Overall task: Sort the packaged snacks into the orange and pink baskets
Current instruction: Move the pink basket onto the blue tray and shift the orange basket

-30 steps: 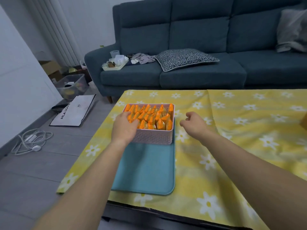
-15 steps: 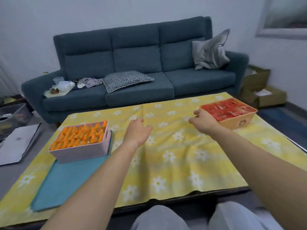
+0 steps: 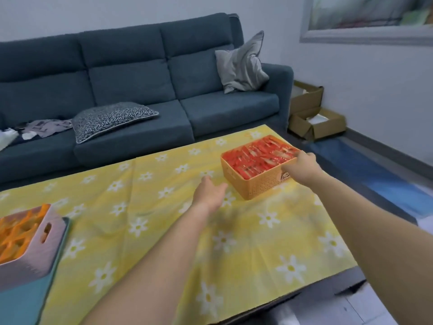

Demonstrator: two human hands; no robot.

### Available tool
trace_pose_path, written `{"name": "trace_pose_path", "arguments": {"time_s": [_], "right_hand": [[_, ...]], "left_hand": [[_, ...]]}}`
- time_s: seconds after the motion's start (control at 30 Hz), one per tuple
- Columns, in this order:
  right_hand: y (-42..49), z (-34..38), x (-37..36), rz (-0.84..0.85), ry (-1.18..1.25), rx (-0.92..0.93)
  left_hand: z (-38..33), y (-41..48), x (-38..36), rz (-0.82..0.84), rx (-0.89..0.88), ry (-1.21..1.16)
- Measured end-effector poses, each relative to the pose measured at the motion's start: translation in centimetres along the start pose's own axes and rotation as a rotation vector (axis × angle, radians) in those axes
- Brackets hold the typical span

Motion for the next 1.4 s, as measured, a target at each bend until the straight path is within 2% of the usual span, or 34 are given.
{"name": "trace_pose_path", "arguments": {"time_s": [0.17,0.27,0.4,0.6,0.97,1.2,1.4], "right_hand": [[7.3,-2.0,-0.7,-0.055,-0.104,-0.019],[10.1,-3.6,-1.5,-0.075,-0.043,-0.08],[11.8,-4.8,-2.9,-0.07,0.083,-0.144],[10.7,-4.3,-2.7,-0.125,0.234,-0.158],[-1.6,6.8,-2.2,-0.068,0.454,-0.048],[-12.2,17.1,-5.7,0.093,0.507,0.072],[-21.4,24.7,-12.6,0.32,0.519,0.158]], "left_hand": [[-0.6,5.7,-4.0,0.048,0.086,-0.21],[-0.6,7.4,-6.3,0.122,0.133,-0.28],[-1.4,9.2,-8.3,0.175,0.065,-0.324],[-1.2,8.7,-6.0,0.167,0.03,-0.387],[3.0,-1.2,9.7,0.013,0.062,-0.476],[9.8,-9.2,22.1,-0.172,0.128,-0.573],[18.3,-16.5,31.5,-0.31,0.215,-0.61]]}}
Point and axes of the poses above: each hand's wrist, its own y-axis towards the middle knuckle, its own x-axis out of the back of the hand, z = x × y, the point moved 10 cm from there along y, towards the middle knuckle, and after that the axes turned 6 degrees about x, right-handed, at the moved point
